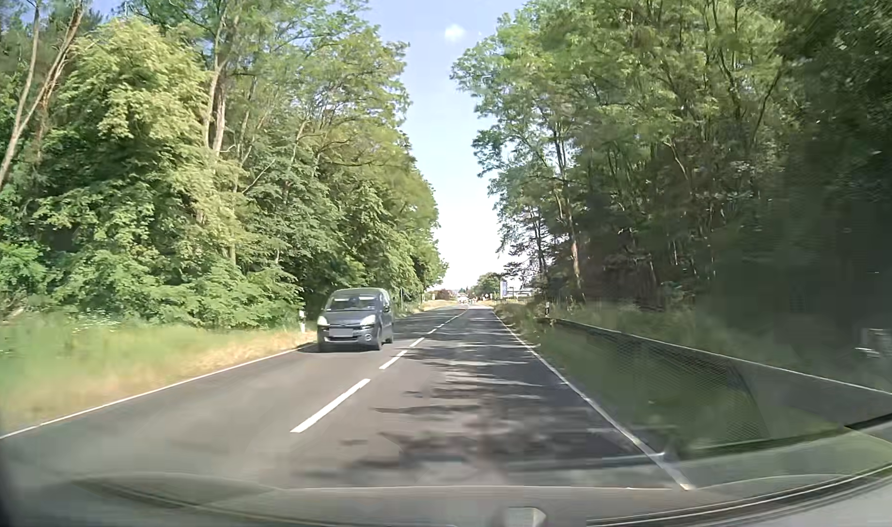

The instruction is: Follow the waypoints while adhering to traffic rules and regulations

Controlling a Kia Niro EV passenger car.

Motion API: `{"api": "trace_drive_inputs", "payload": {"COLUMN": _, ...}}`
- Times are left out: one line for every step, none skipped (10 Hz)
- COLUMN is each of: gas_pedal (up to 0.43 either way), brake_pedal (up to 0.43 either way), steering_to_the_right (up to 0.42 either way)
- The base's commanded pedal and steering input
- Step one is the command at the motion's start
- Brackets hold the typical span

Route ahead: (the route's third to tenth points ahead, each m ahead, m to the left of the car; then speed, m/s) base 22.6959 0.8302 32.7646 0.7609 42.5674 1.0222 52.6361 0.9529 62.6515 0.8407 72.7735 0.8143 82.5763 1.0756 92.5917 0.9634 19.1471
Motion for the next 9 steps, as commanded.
{"api": "trace_drive_inputs", "payload": {"gas_pedal": 0.020, "brake_pedal": 0.030, "steering_to_the_right": 0.002}}
{"api": "trace_drive_inputs", "payload": {"gas_pedal": 0.020, "brake_pedal": 0.030, "steering_to_the_right": 0.002}}
{"api": "trace_drive_inputs", "payload": {"gas_pedal": 0.020, "brake_pedal": 0.030, "steering_to_the_right": 0.002}}
{"api": "trace_drive_inputs", "payload": {"gas_pedal": 0.020, "brake_pedal": 0.030, "steering_to_the_right": 0.002}}
{"api": "trace_drive_inputs", "payload": {"gas_pedal": 0.020, "brake_pedal": 0.030, "steering_to_the_right": 0.002}}
{"api": "trace_drive_inputs", "payload": {"gas_pedal": 0.020, "brake_pedal": 0.030, "steering_to_the_right": 0.002}}
{"api": "trace_drive_inputs", "payload": {"gas_pedal": 0.020, "brake_pedal": 0.030, "steering_to_the_right": 0.002}}
{"api": "trace_drive_inputs", "payload": {"gas_pedal": 0.020, "brake_pedal": 0.030, "steering_to_the_right": 0.002}}
{"api": "trace_drive_inputs", "payload": {"gas_pedal": 0.020, "brake_pedal": 0.030, "steering_to_the_right": 0.002}}
